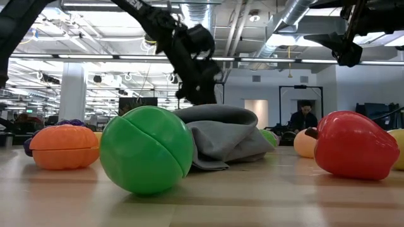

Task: Pick and placing Produce into tupperware
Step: Put the yellow banana into the transparent container

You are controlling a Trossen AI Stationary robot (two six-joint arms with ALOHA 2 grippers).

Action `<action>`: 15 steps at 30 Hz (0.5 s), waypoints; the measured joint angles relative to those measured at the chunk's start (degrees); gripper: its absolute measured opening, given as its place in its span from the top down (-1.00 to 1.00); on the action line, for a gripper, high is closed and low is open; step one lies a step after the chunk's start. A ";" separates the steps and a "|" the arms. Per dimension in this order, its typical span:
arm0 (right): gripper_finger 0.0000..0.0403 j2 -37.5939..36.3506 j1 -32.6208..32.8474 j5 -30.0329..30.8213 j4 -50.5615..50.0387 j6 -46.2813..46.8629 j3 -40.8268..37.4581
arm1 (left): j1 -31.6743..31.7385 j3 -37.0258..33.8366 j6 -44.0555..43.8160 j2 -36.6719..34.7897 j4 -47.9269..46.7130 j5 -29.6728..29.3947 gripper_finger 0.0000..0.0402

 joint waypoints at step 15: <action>-0.58 0.00 -0.02 -2.92 -0.49 -0.01 0.00 | -6.99 1.64 9.41 -13.11 -20.73 -2.16 0.01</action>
